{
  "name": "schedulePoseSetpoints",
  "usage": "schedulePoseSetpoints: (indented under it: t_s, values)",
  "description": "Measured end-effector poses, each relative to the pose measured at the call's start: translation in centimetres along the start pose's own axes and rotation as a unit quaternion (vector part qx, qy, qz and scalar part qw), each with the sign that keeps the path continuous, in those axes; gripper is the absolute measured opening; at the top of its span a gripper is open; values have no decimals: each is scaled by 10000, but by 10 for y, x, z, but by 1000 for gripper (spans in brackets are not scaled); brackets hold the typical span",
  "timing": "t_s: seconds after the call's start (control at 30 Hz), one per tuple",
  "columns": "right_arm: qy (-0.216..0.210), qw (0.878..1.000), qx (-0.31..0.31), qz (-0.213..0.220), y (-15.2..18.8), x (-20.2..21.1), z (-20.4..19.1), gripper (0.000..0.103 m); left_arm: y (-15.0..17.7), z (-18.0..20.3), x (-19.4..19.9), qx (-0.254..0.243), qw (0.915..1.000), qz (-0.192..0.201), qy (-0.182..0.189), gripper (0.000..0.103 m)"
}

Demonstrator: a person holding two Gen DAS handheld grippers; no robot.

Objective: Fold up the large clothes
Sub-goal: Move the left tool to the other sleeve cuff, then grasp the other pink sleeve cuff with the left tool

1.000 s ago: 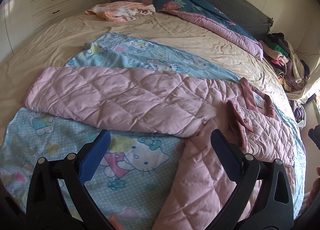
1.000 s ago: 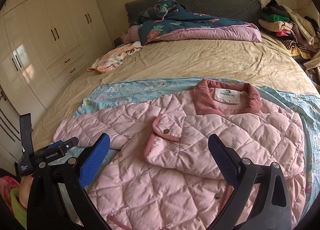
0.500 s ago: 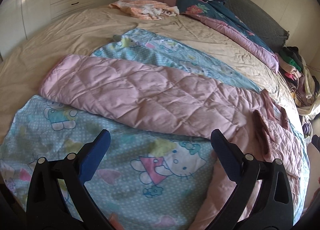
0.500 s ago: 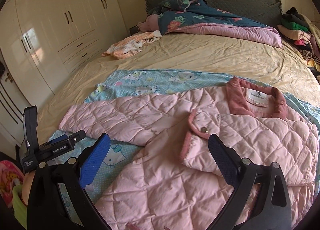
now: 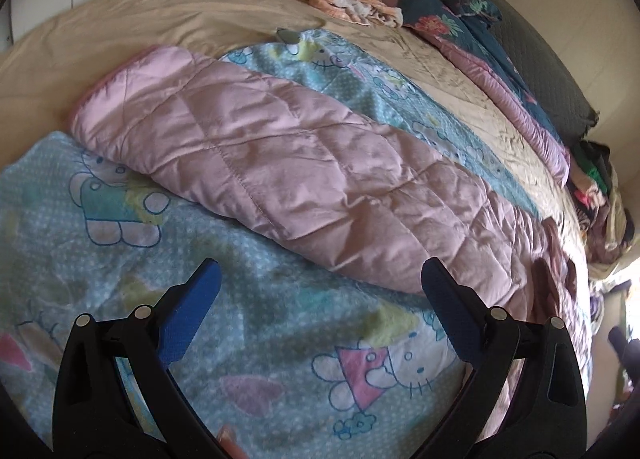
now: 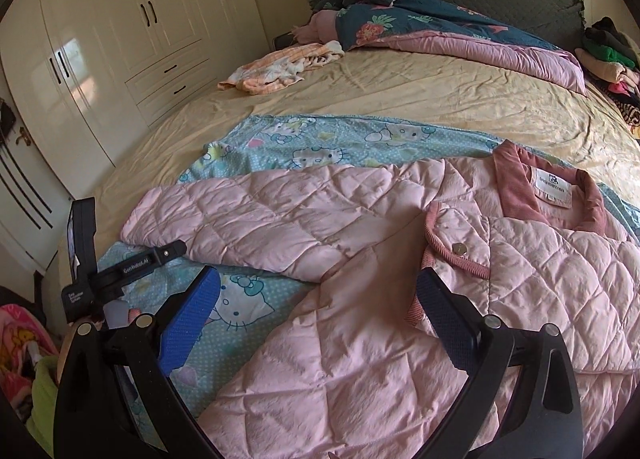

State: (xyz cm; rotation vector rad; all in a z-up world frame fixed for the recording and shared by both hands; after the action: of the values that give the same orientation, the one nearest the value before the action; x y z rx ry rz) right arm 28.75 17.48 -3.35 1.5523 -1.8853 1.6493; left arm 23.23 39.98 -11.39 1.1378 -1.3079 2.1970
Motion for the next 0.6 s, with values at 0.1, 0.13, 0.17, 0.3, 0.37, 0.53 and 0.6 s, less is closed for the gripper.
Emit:
schedulePoseSetpoints:
  t_s: [0.1, 0.13, 0.17, 0.3, 0.37, 0.53, 0.6]
  values:
    - [19, 10000, -46, -3, 0, -2, 5, 98, -5, -12, -10, 301, 9995, 8, 111, 94]
    - [13, 10000, -62, -13, 0, -3, 7, 98, -6, -17, -14, 408, 9991, 7, 140, 94]
    - [21, 10000, -82, -17, 0, -4, 8, 98, -8, -23, -19, 520, 9986, 3, 132, 94]
    - [37, 9999, -140, -29, 0, -6, 15, 98, -14, -41, -33, 826, 9965, -9, 85, 92]
    - [34, 9998, -177, -38, 0, -6, 18, 98, -18, -48, -37, 922, 9957, 38, 45, 92]
    - [31, 9996, -292, -6, -1, 0, 28, 98, -30, -64, -41, 1166, 9930, 116, -126, 90]
    - [15, 9994, -331, 20, -2, 5, 32, 98, -36, -70, -38, 1216, 9921, 106, -303, 66]
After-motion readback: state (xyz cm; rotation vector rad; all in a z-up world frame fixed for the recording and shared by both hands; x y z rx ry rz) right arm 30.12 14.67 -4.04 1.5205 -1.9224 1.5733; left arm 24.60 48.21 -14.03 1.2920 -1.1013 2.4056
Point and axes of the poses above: each gripper's, at about its wrist camera, not at the fingertips, and x roughly against the way its jaws point, z to its right, y to its underside, the point moved 6 cm from there along -x, roughly the way its jaws point, and after that the axes turned 13 degrees about -x, right-handed, at the moved point
